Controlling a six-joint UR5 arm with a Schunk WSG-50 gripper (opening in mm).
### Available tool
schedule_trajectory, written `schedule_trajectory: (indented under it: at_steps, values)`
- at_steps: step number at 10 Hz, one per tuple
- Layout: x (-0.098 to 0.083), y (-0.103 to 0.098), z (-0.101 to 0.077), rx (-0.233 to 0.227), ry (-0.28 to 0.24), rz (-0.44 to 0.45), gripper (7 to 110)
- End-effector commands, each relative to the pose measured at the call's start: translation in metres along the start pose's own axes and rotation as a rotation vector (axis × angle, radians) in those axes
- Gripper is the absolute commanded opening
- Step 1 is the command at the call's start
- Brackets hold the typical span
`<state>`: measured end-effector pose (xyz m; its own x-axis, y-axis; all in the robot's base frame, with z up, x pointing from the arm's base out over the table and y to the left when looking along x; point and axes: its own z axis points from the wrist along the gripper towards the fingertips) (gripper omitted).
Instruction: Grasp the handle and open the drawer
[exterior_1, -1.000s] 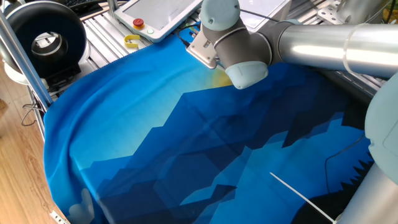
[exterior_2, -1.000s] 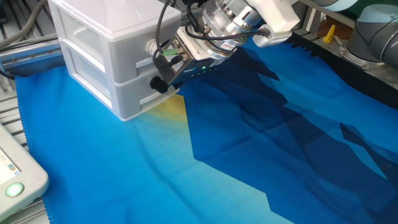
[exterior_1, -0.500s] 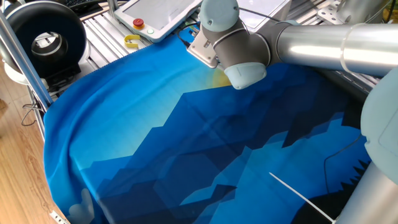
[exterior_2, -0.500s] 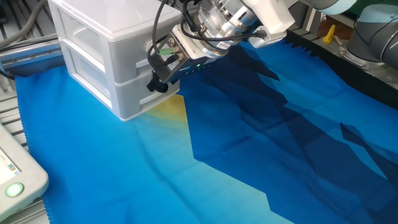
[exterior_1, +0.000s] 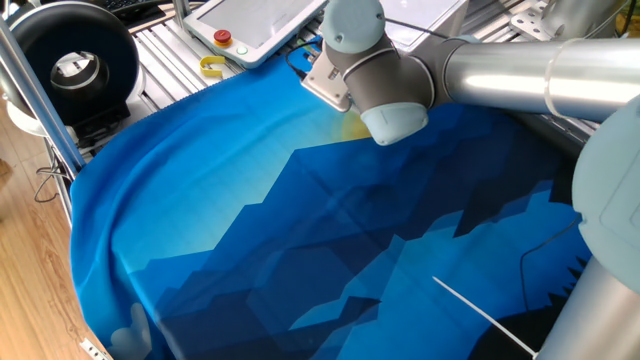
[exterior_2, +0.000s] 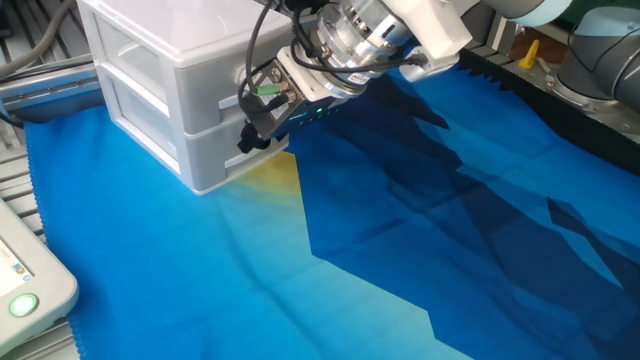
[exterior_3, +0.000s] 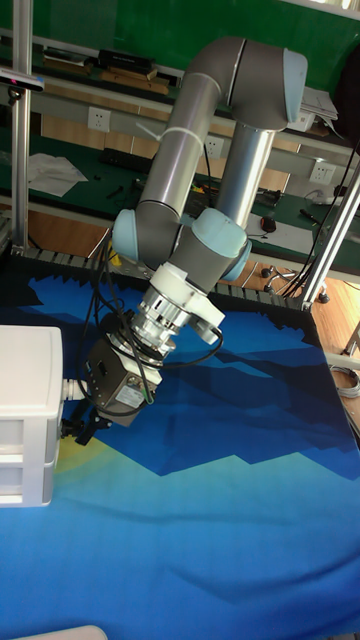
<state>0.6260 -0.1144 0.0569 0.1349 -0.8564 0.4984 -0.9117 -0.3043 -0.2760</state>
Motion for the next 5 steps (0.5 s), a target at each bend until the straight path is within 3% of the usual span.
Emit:
schedule_trajectory:
  at_steps: [1,5]
  values:
    - [0.0047,-0.0012,0.0026,-0.001,-0.005,0.014,44]
    - [0.0024,-0.0038,0.0008,0.004,-0.020,0.026,44]
